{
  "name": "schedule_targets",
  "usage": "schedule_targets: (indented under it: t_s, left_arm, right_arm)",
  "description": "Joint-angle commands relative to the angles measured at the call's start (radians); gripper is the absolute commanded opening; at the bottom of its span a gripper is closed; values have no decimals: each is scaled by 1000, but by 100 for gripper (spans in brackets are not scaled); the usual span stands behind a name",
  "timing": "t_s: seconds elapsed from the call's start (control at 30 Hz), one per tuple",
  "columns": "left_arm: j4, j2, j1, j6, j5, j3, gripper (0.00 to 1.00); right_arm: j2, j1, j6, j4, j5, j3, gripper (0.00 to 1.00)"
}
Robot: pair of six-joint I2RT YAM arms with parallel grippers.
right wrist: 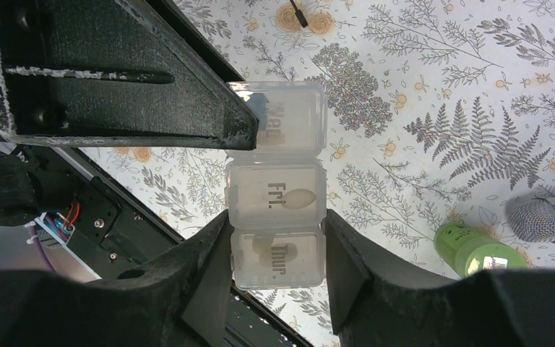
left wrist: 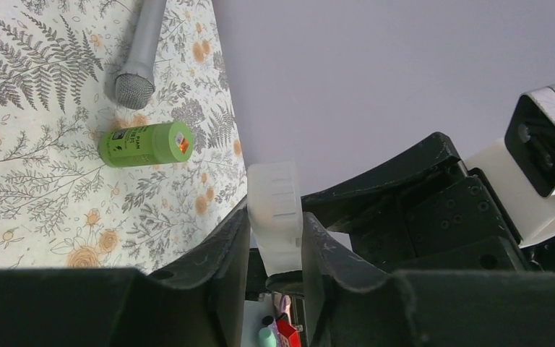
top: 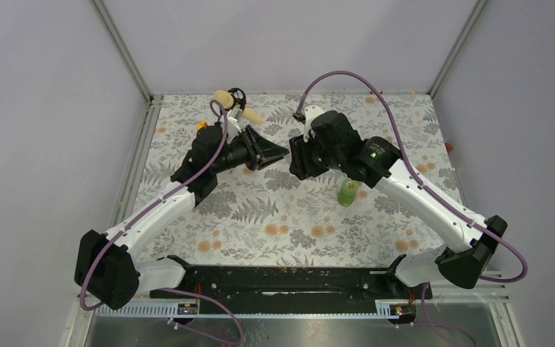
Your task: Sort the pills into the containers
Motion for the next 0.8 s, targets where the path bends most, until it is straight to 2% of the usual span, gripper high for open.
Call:
schedule_targets:
  t_s: [0.0,0.13,0.23,0.5,0.77]
  left_arm:
    - [76,-11,-1,-30,30,1,26]
    - [6,-33,2,33,-5,18,70]
    - [-105,-72,21,109,-93,37,86]
    - [-486,-223,96,249,-470,25,88]
    - [-646,-315,131,371,-572,88,92]
  right_arm:
    - [-7,-11,13,31,-10,43,35]
    - [-4,-12,20,32,14,30,35]
    - [-5,-13,36,45,48,-7,35]
    - [33,-37,106,136,118,-166,37]
    - [196,-38,157,325,209,-321,38]
